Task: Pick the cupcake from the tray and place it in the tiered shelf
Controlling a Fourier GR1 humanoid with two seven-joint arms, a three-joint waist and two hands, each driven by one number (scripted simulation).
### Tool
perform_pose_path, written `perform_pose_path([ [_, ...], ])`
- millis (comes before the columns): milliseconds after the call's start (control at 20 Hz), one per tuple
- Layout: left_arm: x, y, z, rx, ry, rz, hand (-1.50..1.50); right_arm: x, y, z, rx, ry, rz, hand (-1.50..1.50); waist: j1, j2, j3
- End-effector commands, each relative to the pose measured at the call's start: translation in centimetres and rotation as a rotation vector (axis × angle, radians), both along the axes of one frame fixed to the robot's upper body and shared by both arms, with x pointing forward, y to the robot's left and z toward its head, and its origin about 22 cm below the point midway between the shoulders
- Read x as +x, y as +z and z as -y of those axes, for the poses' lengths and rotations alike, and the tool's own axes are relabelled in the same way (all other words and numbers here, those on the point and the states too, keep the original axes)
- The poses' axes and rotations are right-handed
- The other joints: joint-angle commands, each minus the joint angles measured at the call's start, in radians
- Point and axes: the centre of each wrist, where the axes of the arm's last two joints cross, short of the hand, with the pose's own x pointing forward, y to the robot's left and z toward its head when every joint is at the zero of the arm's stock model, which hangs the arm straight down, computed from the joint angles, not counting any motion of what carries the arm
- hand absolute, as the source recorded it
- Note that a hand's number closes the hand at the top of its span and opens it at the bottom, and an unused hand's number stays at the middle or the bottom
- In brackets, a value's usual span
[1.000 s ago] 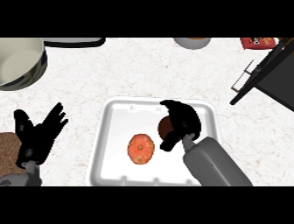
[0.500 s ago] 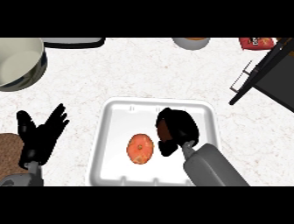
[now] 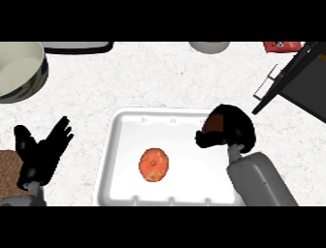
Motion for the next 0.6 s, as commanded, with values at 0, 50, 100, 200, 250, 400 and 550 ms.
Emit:
perform_pose_path([
  [0, -0.7, -1.2, -1.1, -0.014, -0.014, -0.029, 0.0, -0.2, 4.1, -1.4, 0.055, -0.141, 0.157, 1.5, 0.003, 0.002, -0.003],
  [50, 0.0, -0.7, -0.1, -0.016, 0.004, -0.038, 0.0, -0.9, 6.1, -0.9, 0.012, -0.156, 0.222, 1.5, -0.009, -0.003, -0.004],
  [100, 1.1, 0.4, -0.2, 0.001, 0.013, -0.012, 0.0, -0.6, 6.8, -0.6, -0.054, -0.149, 0.251, 1.5, -0.002, 0.001, -0.003],
  [200, -0.5, -0.9, 0.4, -0.002, 0.022, -0.033, 0.0, -2.3, 9.4, -1.3, -0.039, -0.193, 0.343, 1.5, -0.006, -0.004, -0.003],
  [250, -0.7, -0.1, -1.4, -0.006, 0.004, -0.038, 0.0, -2.4, 11.5, -2.6, -0.051, -0.21, 0.391, 1.5, 0.001, -0.007, -0.004],
  [400, -0.4, -0.3, 0.4, -0.003, 0.015, -0.021, 0.0, -4.0, 15.9, -1.7, -0.123, -0.283, 0.456, 1.5, -0.013, -0.01, -0.004],
  [550, -1.5, -0.7, -1.0, 0.003, 0.021, -0.033, 0.0, -5.3, 19.1, -0.6, -0.17, -0.361, 0.508, 1.5, -0.007, -0.008, -0.004],
])
